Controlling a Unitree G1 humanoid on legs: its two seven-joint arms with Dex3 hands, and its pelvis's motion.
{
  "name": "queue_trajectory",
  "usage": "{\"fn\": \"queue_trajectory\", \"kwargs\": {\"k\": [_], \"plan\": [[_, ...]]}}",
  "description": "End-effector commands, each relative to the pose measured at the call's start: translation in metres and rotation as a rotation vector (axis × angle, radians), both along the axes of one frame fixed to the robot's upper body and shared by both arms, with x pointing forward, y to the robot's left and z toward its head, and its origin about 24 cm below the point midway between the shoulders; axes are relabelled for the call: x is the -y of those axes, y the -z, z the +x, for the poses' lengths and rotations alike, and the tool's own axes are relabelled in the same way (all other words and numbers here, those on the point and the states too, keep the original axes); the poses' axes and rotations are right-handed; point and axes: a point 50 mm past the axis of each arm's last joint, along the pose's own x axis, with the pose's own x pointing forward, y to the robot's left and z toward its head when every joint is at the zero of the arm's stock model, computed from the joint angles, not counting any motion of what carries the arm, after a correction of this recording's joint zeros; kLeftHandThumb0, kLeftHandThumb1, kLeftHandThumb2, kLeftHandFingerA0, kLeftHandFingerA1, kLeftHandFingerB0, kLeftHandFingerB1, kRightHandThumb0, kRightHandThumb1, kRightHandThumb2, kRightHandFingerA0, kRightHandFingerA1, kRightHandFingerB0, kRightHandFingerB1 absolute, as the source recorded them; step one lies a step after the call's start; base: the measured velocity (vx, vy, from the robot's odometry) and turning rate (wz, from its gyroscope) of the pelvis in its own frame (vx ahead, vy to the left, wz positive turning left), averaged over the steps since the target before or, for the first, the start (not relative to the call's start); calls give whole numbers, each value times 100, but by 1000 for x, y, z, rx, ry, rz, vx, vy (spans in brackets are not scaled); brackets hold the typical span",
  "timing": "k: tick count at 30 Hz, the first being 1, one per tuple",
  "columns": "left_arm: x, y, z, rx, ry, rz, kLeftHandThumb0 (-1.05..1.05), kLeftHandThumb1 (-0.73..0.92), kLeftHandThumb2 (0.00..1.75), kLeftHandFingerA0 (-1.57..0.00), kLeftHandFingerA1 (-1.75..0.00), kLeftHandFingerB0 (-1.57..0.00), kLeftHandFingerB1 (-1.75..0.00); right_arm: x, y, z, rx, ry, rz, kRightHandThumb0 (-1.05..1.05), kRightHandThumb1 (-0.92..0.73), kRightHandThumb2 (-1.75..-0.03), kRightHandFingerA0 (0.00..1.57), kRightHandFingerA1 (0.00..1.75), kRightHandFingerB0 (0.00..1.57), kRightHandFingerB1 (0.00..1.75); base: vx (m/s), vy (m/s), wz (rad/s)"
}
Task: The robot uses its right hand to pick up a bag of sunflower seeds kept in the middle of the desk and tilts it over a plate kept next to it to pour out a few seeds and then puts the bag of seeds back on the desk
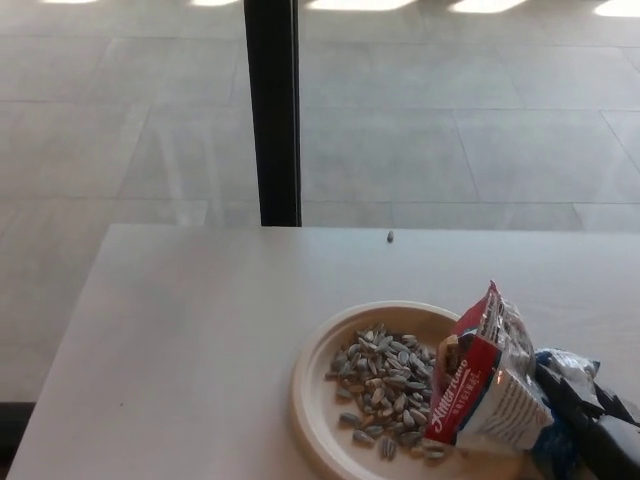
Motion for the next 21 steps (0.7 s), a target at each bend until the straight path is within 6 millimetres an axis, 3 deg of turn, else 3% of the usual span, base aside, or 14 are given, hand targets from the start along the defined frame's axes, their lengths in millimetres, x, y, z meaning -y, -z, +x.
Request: {"fn": "queue_trajectory", "kwargs": {"k": [1, 6, 7, 8, 9, 11, 12, 13, 15, 16, 17, 18, 21], "plan": [[-1, -1, -1, -1, 4, 18, -77, 79, 64, -59, -45, -47, -39, 8, 22, -20, -170, -37, -25, -94, -57, -91, 0, 21, 0, 0, 0, 0, 0], [0, -1, -3, -18, 21, 25, -74, 80, 65, -58, -45, -46, -39, 8, 8, -18, -86, -72, -6, -98, -57, -91, 0, 22, 0, 0, 0, 0, 0], [1, 0, -3, -18, 24, 20, -80, 68, 78, -53, -50, -42, -43, 7, 4, -16, -73, -77, 7, -102, -59, -93, 0, 21, 0, 0, 0, 0, 0], [1, 0, -3, -18, 25, 20, -75, 80, 65, -55, -45, -46, -39, 7, 3, -16, -72, -78, 8, -96, -62, -60, 0, 0, 0, 0, 0, 0, 0], [1, 0, -4, -14, 17, 19, -75, 80, 64, -56, -45, -46, -39, 7, -1, -15, -45, -69, 32, -99, -57, -92, 0, 21, 0, 0, 0, 0, 0], [2, 1, -4, -9, -5, 13, -75, 78, 64, -56, -44, -47, -39, 8, -16, -9, -12, -69, 67, -105, -62, -94, 0, 20, 0, 0, 0, 0, 0], [3, 1, -4, -9, 1, 13, -81, 67, 78, -53, -51, -42, -44, 7, -25, -6, -6, -70, 107, -105, -62, -94, 0, 23, 0, 2, 0, 0, 0], [2, 1, -4, -6, -2, 15, -76, 78, 64, -58, -45, -48, -39, 8, -38, -2, 6, -73, 159, -105, -61, -95, 0, 25, 0, 5, 0, 0, 0], [2, 1, -4, -1, -6, 15, -74, 79, 64, -57, -46, -46, -40, 9, -50, 0, 22, -79, 204, -105, -61, -94, 0, 19, 0, 0, 0, 0, 0], [2, 1, -3, 8, -21, 11, -80, 65, 77, -53, -52, -42, -45, 11, -67, 2, 57, -99, 265, -105, -61, -94, 0, 17, 0, 0, 0, 0, 0], [2, 1, -3, 10, -27, 10, -80, 65, 77, -53, -52, -42, -45, 12, -69, 2, 62, -102, 274, -105, -61, -94, 0, 17, 0, 0, 0, 0, 0], [3, 1, -3, 12, -30, 8, -77, 77, 64, -55, -46, -46, -39, 15, -76, 3, 68, -102, 293, -105, -61, -96, 0, 13, 0, 0, 0, 0, 0], [3, 1, -4, 13, -31, 6, -75, 77, 63, -55, -46, -46, -40, 22, -99, 3, 101, -101, 340, -105, -60, -96, 0, 8, 0, 0, 0, 0, 0]]}}
